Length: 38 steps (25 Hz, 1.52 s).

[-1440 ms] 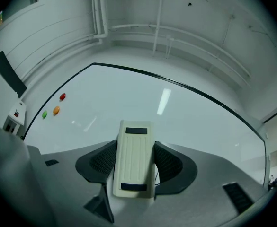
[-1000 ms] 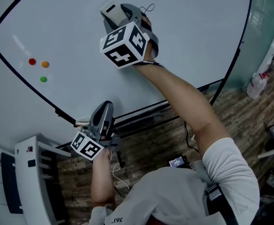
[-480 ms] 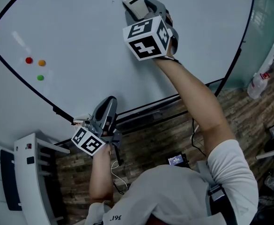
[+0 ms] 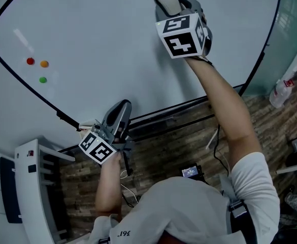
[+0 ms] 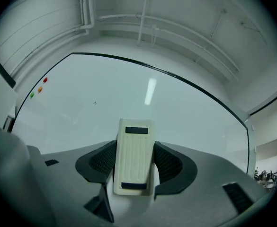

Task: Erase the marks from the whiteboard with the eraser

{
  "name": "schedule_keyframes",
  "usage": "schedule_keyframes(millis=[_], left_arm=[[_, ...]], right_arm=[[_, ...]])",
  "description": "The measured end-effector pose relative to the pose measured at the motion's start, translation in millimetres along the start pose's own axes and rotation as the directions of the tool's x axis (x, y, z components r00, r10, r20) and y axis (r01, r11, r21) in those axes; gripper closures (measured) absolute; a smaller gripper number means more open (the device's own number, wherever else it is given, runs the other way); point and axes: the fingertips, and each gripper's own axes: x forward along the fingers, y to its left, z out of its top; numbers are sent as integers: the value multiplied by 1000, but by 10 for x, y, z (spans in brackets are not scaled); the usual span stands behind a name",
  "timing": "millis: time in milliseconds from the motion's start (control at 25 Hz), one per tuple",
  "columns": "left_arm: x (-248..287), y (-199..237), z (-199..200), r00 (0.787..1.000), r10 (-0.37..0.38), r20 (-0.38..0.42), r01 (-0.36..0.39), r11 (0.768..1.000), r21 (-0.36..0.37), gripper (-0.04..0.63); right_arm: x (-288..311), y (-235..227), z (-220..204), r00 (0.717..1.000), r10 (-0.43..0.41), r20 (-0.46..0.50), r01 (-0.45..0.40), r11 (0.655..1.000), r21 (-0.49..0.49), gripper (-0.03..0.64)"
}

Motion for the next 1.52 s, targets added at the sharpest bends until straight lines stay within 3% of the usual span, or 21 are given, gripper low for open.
schedule_keyframes(millis=[440,880,1280,1520], left_arm=[[30,-74,2,1000,-5,1,5,1000,6,563],[29,-70,12,1000,-10,-5,10,1000,4,563],[32,-67,11,1000,-13,-2,13,1000,-3,563],[8,-42,22,1000,-13,9,13,1000,-10,563]], right_arm=[[-72,-235,-128,1000,-2,-9,2,1000,-3,357],[-101,-562,-377,997,-49,-60,51,998,33,357],[-146,-865,-549,987,-118,-113,119,993,1,357],[-258,-789,-315,993,-112,-46,113,993,14,357]])
